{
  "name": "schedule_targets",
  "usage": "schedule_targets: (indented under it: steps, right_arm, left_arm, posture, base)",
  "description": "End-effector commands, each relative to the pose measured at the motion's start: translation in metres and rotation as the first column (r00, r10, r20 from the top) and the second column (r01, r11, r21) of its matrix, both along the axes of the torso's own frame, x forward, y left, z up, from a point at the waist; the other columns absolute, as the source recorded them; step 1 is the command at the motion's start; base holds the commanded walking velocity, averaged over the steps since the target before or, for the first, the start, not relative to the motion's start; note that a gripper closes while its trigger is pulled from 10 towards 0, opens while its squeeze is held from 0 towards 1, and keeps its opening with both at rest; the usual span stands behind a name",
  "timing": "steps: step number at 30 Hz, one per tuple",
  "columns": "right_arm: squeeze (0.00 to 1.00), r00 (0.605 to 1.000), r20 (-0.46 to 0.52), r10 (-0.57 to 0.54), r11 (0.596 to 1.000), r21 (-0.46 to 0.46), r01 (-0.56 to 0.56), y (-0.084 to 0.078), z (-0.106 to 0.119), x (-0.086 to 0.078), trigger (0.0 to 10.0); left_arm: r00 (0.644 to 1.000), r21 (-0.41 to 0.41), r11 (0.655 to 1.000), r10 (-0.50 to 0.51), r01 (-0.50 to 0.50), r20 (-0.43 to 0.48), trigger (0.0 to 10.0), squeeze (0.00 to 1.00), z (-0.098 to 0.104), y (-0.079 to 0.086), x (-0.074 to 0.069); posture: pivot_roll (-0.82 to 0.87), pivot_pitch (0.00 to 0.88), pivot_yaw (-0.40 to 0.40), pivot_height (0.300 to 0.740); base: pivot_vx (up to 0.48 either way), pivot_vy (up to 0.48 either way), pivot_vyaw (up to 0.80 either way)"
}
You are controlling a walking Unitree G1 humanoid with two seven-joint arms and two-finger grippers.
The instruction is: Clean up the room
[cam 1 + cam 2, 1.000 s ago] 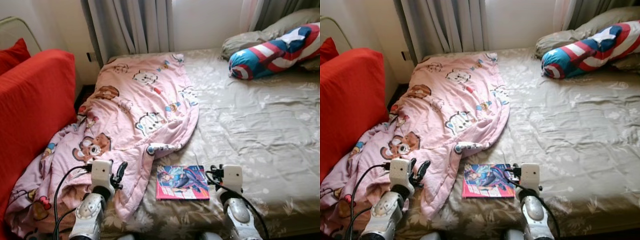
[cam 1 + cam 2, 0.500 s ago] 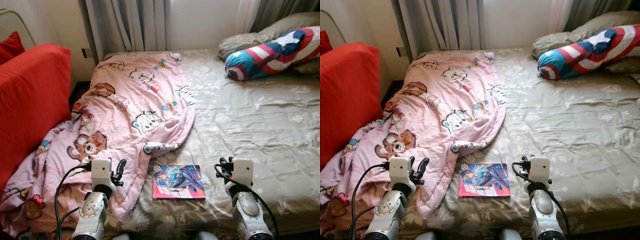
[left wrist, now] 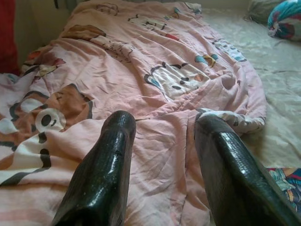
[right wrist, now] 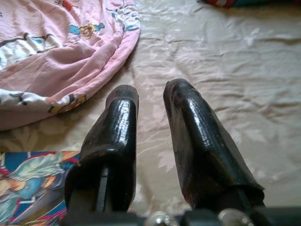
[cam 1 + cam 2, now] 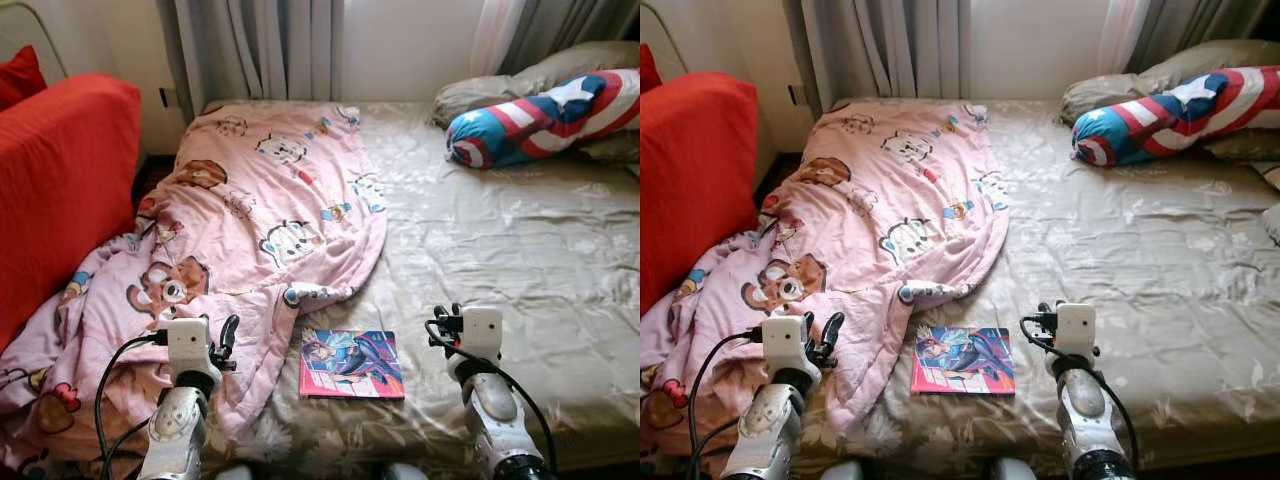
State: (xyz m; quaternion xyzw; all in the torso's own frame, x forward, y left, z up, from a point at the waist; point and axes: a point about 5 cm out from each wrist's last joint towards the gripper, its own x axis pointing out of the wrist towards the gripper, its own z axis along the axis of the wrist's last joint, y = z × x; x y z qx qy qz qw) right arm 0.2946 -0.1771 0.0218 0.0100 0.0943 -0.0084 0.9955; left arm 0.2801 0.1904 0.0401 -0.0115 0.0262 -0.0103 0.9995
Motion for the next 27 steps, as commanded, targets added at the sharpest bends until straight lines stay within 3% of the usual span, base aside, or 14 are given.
schedule_targets:
  steps: [1, 9, 15, 27]
  right_arm:
    - [0.0, 1.0, 0.001, -0.006, 1.0, 0.005, 0.006, 0.002, 0.0, 0.001, 10.0]
    - [0.0, 1.0, -0.022, 0.019, 1.0, 0.009, -0.019, 0.013, -0.003, 0.001, 10.0]
    - [0.0, 1.0, -0.017, 0.0, 1.0, -0.014, 0.0, 0.006, -0.001, 0.002, 10.0]
    - [0.0, 0.998, -0.069, 0.005, 1.0, 0.02, -0.004, 0.018, -0.011, -0.004, 10.0]
  left_arm:
    - [1.0, 0.014, 1.0, -0.009, 0.009, -0.002, 10.0, 0.0, 0.002, 0.0, -0.001]
    - [1.0, 0.014, 1.0, -0.002, 0.002, 0.01, 10.0, 0.0, 0.006, 0.0, -0.01]
    - [1.0, 0.008, 1.0, 0.005, -0.005, 0.028, 10.0, 0.0, 0.012, -0.001, -0.019]
    - [1.0, 0.027, 1.0, -0.005, 0.006, -0.026, 10.0, 0.0, 0.008, 0.001, -0.045]
  posture:
    - [0.0, 0.083, -0.024, 0.641]
    - [0.04, 0.142, -0.031, 0.641]
    - [0.04, 0.198, -0.045, 0.632]
    - [0.07, 0.251, -0.006, 0.632]
  base:
    - [0.0, 0.0, 0.0]
    - [0.0, 0.0, 0.0]
    - [0.0, 0.0, 0.0]
    - [0.0, 0.0, 0.0]
